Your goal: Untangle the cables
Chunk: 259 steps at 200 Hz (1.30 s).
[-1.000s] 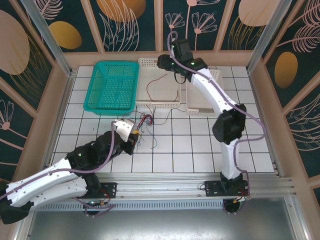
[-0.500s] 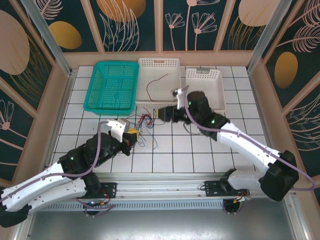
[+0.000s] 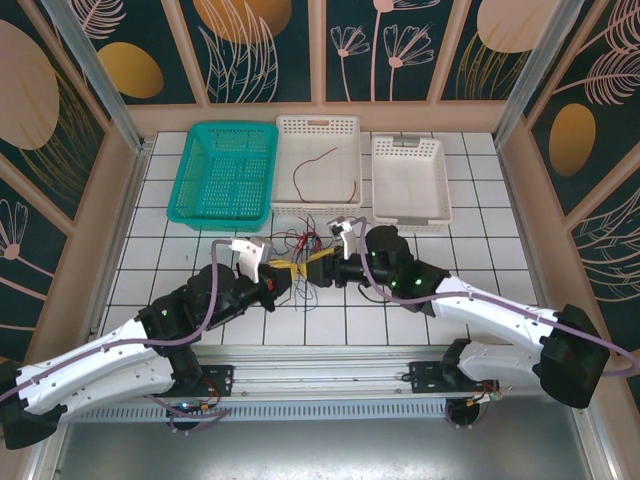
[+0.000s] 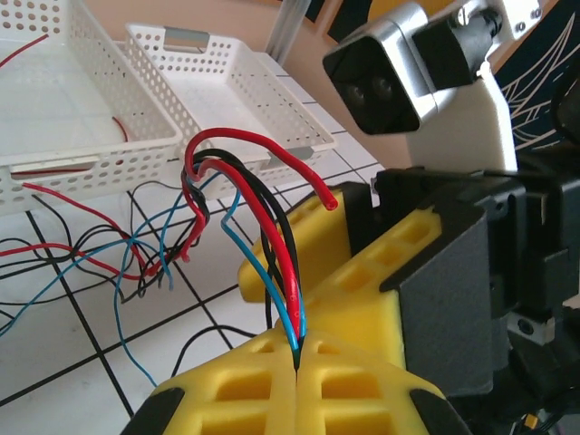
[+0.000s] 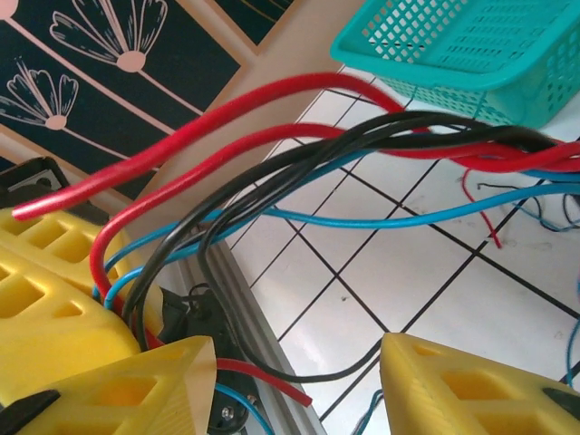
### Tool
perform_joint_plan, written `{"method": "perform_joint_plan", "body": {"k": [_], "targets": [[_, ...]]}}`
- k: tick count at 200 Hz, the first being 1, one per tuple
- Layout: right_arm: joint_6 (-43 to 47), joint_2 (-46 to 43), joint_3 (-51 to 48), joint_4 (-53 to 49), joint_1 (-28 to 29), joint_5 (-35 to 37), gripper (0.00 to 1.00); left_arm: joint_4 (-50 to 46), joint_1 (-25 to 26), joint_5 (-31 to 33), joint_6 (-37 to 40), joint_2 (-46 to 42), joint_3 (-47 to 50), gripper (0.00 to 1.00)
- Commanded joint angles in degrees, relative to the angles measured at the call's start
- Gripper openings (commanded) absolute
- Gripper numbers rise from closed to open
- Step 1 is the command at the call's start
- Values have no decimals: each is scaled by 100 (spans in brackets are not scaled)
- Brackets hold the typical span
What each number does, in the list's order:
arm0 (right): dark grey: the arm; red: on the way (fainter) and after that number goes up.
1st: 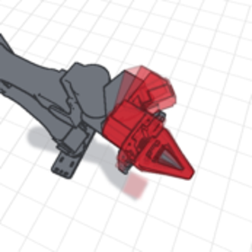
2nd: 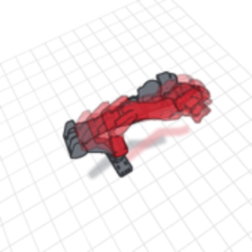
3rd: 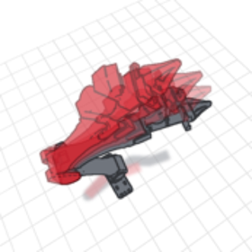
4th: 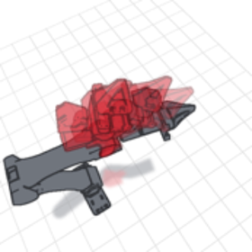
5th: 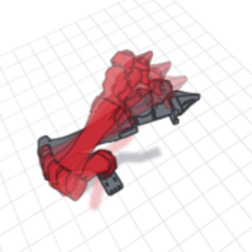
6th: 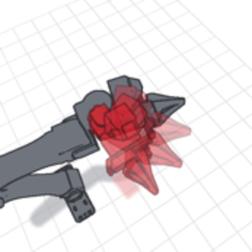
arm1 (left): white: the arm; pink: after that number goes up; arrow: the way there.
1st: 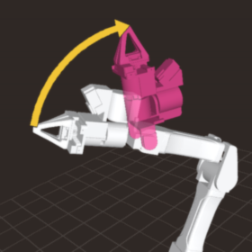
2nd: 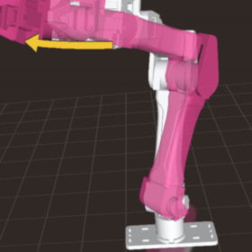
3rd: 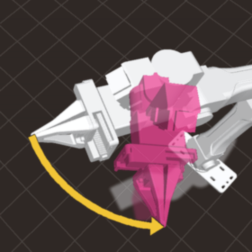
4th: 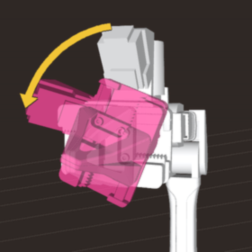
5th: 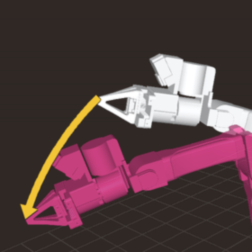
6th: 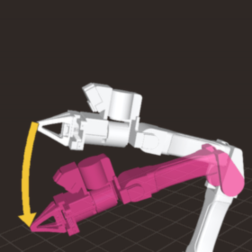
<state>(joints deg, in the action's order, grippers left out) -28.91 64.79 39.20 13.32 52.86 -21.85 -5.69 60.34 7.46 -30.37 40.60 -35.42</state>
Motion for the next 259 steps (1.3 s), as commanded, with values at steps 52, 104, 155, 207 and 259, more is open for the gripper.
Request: {"method": "perform_joint_plan", "body": {"k": [52, 104, 155, 207, 259], "targets": [[77, -31, -56, 656, 160, 500, 48, 602, 9, -297, -316, -63, 209, 0], [139, 28, -53, 575, 189, 606, 32, 622, 4, -313, -368, -208, 202, 0], [120, 9, -79, 602, 200, 603, 20, 719, 9, -389, -456, -290, 236, 0], [251, -273, -59, 262, 194, 910, 0, 581, 6, -300, -451, -375, 237, 0], [222, -747, -230, -184, 22, 1231, 0, 282, 5, -43, -444, -572, 263, 0]]}}
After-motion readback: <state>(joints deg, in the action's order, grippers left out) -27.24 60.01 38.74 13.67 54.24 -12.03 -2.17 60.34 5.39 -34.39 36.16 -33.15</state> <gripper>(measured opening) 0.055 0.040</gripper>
